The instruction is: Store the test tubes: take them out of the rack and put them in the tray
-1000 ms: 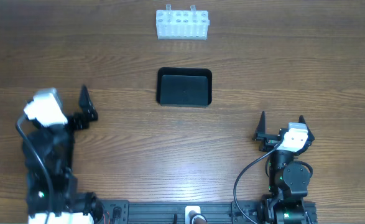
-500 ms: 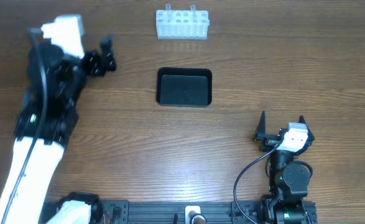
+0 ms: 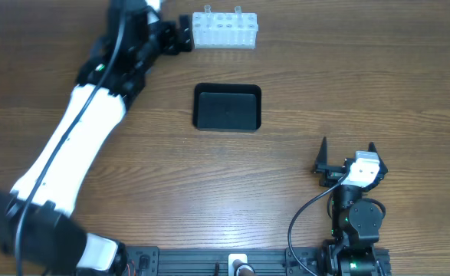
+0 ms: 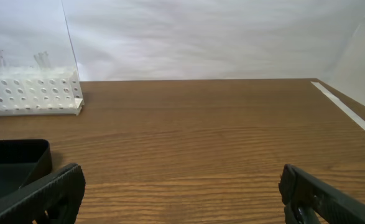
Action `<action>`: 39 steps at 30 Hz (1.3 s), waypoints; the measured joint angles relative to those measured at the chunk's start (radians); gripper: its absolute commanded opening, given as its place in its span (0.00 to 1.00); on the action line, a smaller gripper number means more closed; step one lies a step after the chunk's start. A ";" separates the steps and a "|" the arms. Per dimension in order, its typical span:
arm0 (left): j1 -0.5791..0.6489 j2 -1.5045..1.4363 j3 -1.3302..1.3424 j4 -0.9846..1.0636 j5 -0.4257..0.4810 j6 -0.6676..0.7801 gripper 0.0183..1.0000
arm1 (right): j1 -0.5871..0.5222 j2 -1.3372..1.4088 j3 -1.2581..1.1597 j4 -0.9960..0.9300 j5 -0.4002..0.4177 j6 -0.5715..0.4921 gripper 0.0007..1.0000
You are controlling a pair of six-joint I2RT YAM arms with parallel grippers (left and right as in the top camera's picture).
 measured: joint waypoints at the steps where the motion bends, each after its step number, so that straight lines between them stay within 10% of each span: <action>1: -0.013 0.034 0.028 -0.001 -0.003 -0.003 1.00 | 0.000 0.000 0.000 0.000 0.000 0.000 0.99; 39: -0.076 0.655 0.558 -0.170 -0.098 -0.063 1.00 | 0.000 0.000 0.000 0.000 0.000 0.000 0.99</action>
